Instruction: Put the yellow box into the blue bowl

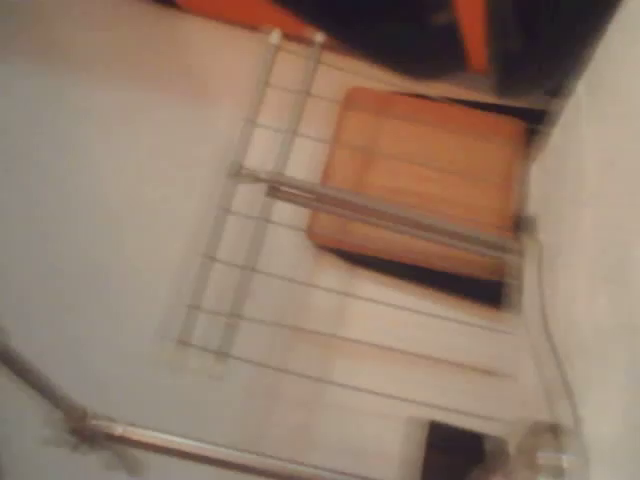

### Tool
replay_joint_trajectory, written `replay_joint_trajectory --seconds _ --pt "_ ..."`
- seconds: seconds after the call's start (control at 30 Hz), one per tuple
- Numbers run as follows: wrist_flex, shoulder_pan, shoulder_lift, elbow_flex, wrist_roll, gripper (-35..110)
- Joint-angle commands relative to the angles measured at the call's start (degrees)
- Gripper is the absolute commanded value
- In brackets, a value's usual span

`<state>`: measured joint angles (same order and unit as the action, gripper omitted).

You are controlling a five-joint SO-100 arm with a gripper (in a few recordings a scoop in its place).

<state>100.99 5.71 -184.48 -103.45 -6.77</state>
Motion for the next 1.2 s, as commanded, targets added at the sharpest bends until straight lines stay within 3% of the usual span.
replay_joint_trajectory --seconds 0.0,0.2,0.6,1.17 --pt "-0.44 0.09 6.50 1.32 0.53 0" --pt "-0.35 -1.32 12.83 1.32 0.18 -1" --pt "-0.18 -20.74 34.28 1.32 -0.79 0" --pt "-0.44 -46.58 56.78 1.49 -22.94 0"
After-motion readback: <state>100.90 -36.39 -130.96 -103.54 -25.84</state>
